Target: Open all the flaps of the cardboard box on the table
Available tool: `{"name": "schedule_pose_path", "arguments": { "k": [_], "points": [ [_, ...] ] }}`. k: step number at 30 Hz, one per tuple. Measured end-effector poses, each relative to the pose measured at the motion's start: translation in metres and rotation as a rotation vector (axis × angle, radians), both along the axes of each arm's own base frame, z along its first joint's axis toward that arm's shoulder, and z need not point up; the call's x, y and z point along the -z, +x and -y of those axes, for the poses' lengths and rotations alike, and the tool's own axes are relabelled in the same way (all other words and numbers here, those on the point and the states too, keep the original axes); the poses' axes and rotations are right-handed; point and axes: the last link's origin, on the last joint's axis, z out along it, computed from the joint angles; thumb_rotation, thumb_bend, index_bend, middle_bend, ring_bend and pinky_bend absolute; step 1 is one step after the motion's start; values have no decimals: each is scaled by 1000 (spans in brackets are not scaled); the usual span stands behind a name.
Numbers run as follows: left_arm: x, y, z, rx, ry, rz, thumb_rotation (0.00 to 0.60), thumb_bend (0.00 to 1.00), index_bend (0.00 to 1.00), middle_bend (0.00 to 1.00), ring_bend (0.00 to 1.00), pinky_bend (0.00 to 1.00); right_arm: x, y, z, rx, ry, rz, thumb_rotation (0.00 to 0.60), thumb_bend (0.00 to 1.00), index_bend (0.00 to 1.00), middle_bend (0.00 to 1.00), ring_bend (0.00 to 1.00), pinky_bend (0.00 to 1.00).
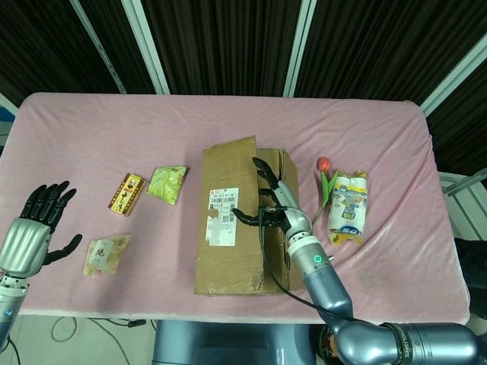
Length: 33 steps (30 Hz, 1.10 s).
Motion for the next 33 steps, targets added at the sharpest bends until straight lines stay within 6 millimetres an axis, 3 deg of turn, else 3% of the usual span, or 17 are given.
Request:
{"name": "schedule_pose_path", "arguments": {
  "k": [15, 33],
  "points": [
    [-1, 0, 0, 2, 4, 1, 600, 253, 0, 3, 18, 44, -19, 32, -16, -86, 67, 93, 600, 306, 0, 0, 71, 247],
    [0, -2, -1, -1, 1, 3, 600, 253, 0, 5, 17, 44, -21, 70, -25, -207, 172, 196, 600, 306, 0, 0, 68, 247]
  ]
}}
